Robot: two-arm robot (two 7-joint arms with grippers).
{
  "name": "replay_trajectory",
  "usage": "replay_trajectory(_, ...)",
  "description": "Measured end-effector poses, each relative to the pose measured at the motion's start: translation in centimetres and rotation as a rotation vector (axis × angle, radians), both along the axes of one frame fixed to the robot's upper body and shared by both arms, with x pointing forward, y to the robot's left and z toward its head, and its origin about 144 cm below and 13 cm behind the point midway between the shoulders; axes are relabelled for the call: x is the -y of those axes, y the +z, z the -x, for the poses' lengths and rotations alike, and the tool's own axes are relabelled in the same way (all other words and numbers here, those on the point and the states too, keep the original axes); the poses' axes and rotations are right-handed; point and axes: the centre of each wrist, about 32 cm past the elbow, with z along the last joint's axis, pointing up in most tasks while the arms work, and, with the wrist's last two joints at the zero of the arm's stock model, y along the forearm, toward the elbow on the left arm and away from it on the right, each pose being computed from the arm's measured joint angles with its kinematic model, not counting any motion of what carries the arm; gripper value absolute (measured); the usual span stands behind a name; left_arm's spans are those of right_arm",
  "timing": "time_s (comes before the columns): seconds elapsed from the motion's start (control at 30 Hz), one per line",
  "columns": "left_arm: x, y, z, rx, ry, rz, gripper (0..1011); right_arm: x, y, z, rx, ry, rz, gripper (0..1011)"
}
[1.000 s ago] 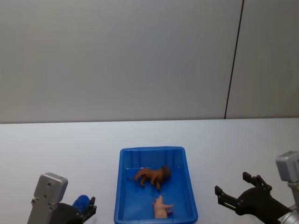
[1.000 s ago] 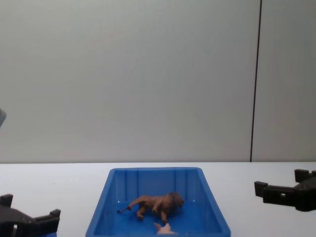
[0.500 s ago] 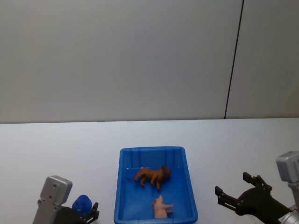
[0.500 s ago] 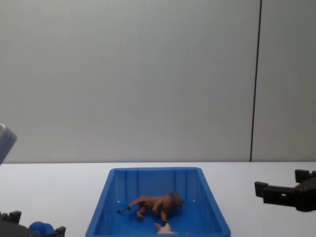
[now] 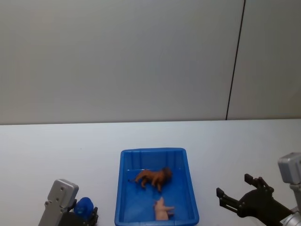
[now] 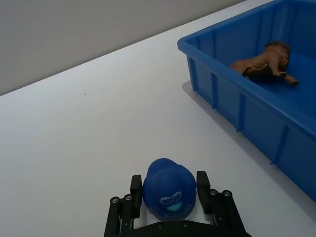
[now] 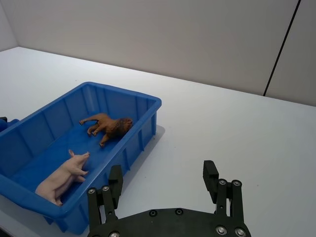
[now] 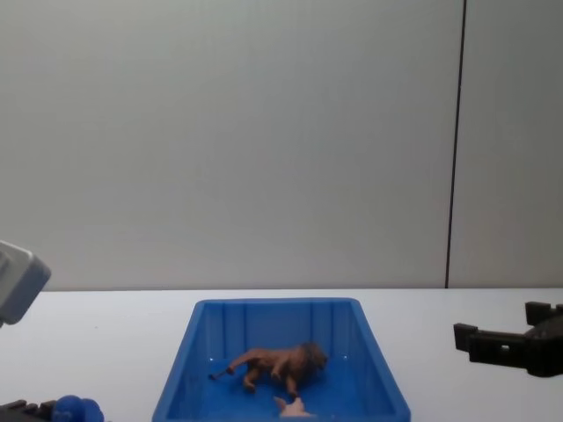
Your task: Pick up the two dolls from the table and place them into the box.
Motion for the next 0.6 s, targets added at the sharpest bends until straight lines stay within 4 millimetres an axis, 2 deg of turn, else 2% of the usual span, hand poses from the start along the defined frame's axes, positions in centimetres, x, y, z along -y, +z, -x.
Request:
replay_trajectory(0.07, -0.1, 0.0, -0.1, -0.002, 0.0, -0.002, 669, 0.0, 0.0, 0.0, 0.0, 0.0, 0.0, 1001)
replay_trajectory(0.13, -0.1, 0.0, -0.2, -0.002, 0.001, -0.004, 578, 0.0, 0.0, 0.0, 0.0, 0.0, 0.0, 1001)
replay_trajectory(0.37, -0.4, 0.4, -0.5, 0.017, 0.007, -0.015, 523, 0.0, 0.0, 0.0, 0.0, 0.0, 0.0, 1001)
replay_trajectory(0.6, -0.3, 2.0, -0.9, 0.095, -0.004, -0.025, 476, 0.0, 0.0, 0.0, 0.0, 0.0, 0.0, 1001)
